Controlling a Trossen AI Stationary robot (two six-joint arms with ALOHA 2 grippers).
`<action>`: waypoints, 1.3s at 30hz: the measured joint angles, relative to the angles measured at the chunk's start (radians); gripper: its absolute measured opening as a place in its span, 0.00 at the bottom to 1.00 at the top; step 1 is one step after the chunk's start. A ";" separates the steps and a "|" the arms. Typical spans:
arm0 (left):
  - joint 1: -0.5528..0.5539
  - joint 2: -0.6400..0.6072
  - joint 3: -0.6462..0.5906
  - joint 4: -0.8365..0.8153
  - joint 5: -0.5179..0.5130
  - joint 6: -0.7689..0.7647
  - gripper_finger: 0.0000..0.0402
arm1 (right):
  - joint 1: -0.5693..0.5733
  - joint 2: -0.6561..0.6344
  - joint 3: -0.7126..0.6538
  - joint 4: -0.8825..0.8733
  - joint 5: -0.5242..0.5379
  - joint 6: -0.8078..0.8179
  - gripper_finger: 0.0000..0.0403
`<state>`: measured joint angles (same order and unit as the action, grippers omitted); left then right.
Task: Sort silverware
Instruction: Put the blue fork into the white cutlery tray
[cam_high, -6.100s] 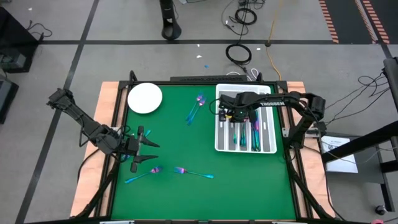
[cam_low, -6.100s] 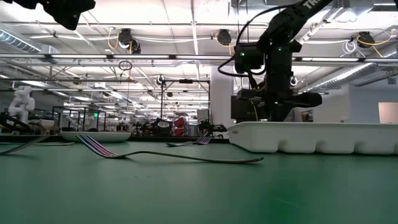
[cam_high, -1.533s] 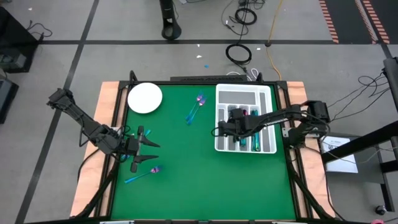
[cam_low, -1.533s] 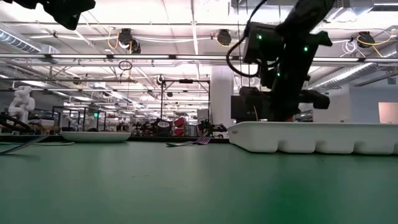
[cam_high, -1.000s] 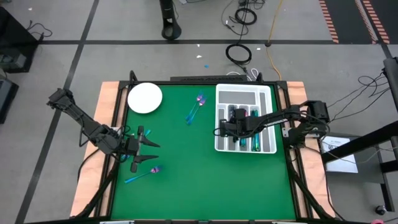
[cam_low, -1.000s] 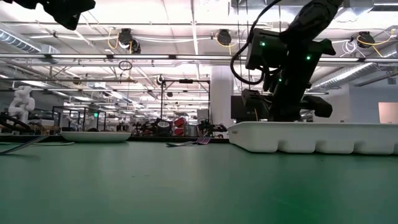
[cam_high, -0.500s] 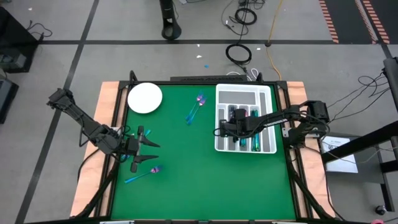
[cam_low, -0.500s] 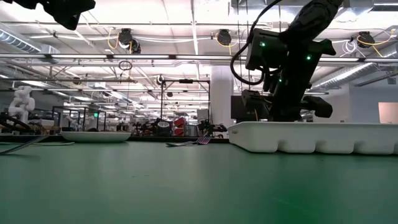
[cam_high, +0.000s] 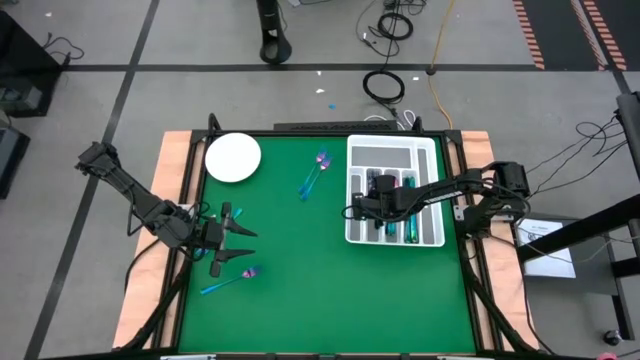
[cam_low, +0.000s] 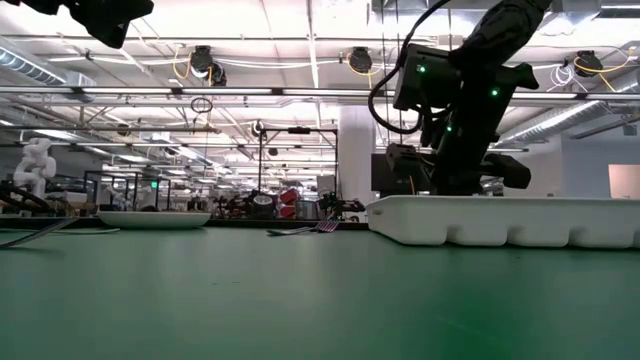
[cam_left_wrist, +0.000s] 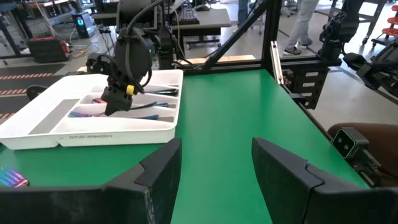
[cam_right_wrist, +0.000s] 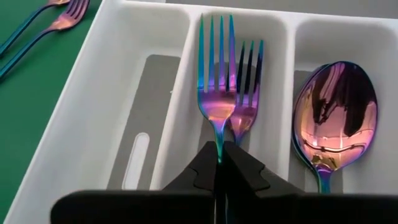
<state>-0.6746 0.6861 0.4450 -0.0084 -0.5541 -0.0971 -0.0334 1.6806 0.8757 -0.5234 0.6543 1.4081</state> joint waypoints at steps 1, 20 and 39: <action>0.000 0.000 0.000 0.000 0.000 0.000 0.49 | 0.000 0.000 0.000 0.001 0.000 -0.001 0.02; 0.000 0.000 0.000 0.000 0.000 0.000 0.49 | 0.000 0.000 0.000 0.001 0.001 -0.033 0.24; 0.000 0.000 0.000 -0.001 0.000 0.001 0.49 | -0.018 -0.004 0.371 -0.002 -0.081 -0.808 0.28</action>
<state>-0.6743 0.6859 0.4450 -0.0090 -0.5541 -0.0963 -0.0513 1.6768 1.2467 -0.5259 0.5728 0.6005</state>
